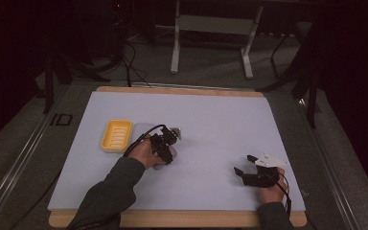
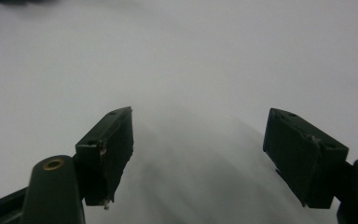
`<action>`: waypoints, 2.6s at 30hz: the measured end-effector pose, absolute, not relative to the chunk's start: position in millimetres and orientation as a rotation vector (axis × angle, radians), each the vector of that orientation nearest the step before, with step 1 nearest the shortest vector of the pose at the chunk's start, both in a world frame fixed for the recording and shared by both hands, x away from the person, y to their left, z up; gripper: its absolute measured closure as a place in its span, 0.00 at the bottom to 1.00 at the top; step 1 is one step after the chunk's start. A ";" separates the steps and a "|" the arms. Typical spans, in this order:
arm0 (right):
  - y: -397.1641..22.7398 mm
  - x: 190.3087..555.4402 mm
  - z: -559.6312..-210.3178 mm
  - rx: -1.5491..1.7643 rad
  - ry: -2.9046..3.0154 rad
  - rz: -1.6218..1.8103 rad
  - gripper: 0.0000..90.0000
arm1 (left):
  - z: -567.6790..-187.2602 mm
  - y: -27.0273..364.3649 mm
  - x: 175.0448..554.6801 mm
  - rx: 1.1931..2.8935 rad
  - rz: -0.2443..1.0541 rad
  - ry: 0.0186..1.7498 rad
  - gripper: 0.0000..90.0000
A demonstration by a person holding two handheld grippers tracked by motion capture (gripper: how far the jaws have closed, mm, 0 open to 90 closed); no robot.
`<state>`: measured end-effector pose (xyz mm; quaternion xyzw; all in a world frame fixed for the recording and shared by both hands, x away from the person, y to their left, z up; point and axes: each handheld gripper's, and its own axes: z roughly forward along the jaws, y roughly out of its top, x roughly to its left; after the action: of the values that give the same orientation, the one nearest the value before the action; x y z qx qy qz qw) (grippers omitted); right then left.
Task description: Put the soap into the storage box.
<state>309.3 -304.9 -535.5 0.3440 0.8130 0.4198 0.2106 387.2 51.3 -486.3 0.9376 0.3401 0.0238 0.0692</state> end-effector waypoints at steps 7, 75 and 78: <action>-304.9 309.1 -535.4 0.956 2.259 1.168 0.27 | -482.3 52.9 386.9 2.818 0.087 1.019 0.55; -305.2 308.9 -535.4 0.954 2.255 1.173 0.27 | -441.1 100.0 395.6 2.746 0.128 1.126 0.56; -305.3 308.9 -535.4 0.954 2.254 1.175 0.27 | -441.0 102.9 396.7 2.748 0.130 1.132 0.56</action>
<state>308.9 -305.3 -535.4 0.3435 0.8115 0.4228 0.2116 396.7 102.9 -441.0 0.9205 0.3793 0.0434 0.0830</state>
